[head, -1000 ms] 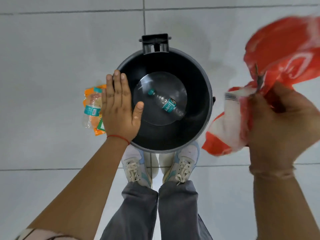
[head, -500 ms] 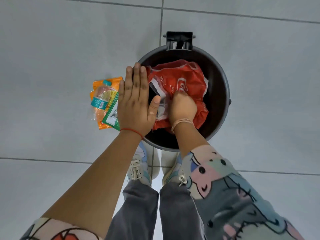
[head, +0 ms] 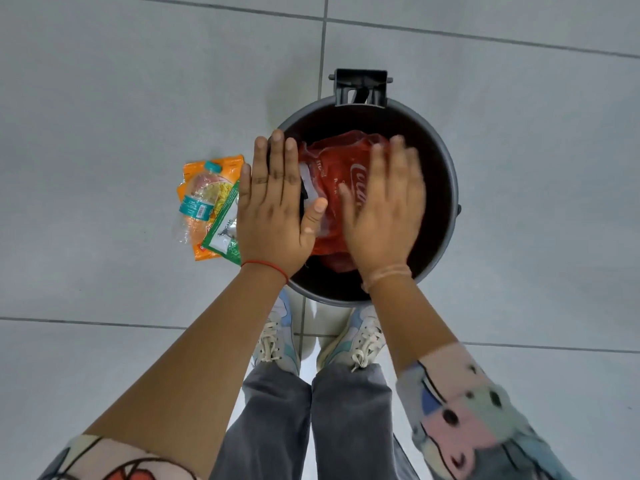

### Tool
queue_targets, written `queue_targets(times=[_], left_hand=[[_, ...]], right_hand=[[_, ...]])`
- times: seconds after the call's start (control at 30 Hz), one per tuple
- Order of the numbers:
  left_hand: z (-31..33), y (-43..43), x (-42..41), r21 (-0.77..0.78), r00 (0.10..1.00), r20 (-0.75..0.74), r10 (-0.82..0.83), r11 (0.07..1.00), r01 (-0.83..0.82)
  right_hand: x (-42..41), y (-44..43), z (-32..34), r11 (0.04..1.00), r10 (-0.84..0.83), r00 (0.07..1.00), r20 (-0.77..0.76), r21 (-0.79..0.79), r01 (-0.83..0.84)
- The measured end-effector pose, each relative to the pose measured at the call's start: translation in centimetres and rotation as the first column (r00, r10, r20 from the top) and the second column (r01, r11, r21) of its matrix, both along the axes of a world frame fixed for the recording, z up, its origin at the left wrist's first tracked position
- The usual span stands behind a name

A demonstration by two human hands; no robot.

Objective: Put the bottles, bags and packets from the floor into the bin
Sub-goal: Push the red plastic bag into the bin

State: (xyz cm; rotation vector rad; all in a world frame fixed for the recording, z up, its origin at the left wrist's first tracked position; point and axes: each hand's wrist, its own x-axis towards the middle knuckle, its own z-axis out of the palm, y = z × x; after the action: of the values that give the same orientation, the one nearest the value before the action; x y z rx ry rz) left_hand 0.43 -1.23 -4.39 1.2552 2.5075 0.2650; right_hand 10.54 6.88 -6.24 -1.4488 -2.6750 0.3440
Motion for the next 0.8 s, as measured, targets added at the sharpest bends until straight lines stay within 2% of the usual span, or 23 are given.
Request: queue_targets(times=[0.07,0.2,0.3,0.43,0.53,0.6,0.67,0.73,0.8], left_hand=[[0.0,-0.1,0.0,-0.007,1.000,-0.009,-0.006,1.000,0.006],[-0.2,-0.1,0.0,-0.001,0.999,-0.024,-0.024,1.000,0.024],[-0.4,0.0,0.0,0.018,0.999,-0.035,-0.033,0.999,0.034],[-0.6,-0.1,-0.1,-0.001,0.999,-0.029,-0.038,0.999,0.038],[-0.1,-0.1,-0.1,0.112,0.999,0.036,-0.014,0.994,0.010],[0.3,-0.7,-0.2,0.263,0.997,0.062,0.051,0.962,-0.066],[-0.1,-2.1,-1.0,0.346,0.977,0.056,0.205,0.914,-0.212],[-1.3,-4.1,-2.0,0.301,0.931,0.029,0.363,0.885,-0.354],[-3.5,-5.9,-2.8,0.140,0.912,-0.033,0.409,0.905,-0.400]], right_hand=[[1.4,0.7,1.2,0.990,-0.039,0.998,-0.050,0.134,0.045],[2.9,1.8,0.9,0.995,-0.096,0.993,0.065,0.039,0.093],[2.7,1.6,0.2,0.995,-0.074,0.992,0.104,0.073,0.067],[2.7,1.6,0.0,0.988,-0.124,0.988,0.091,0.102,0.114],[2.9,1.7,0.0,0.992,-0.103,0.988,0.111,0.089,0.094],[3.1,1.7,0.0,0.993,-0.096,0.990,0.106,0.072,0.089],[3.2,1.7,0.1,0.994,-0.093,0.990,0.101,0.069,0.087],[3.3,1.7,0.2,0.994,-0.087,0.991,0.104,0.069,0.080],[3.3,1.7,0.1,0.995,-0.077,0.991,0.113,0.076,0.069]])
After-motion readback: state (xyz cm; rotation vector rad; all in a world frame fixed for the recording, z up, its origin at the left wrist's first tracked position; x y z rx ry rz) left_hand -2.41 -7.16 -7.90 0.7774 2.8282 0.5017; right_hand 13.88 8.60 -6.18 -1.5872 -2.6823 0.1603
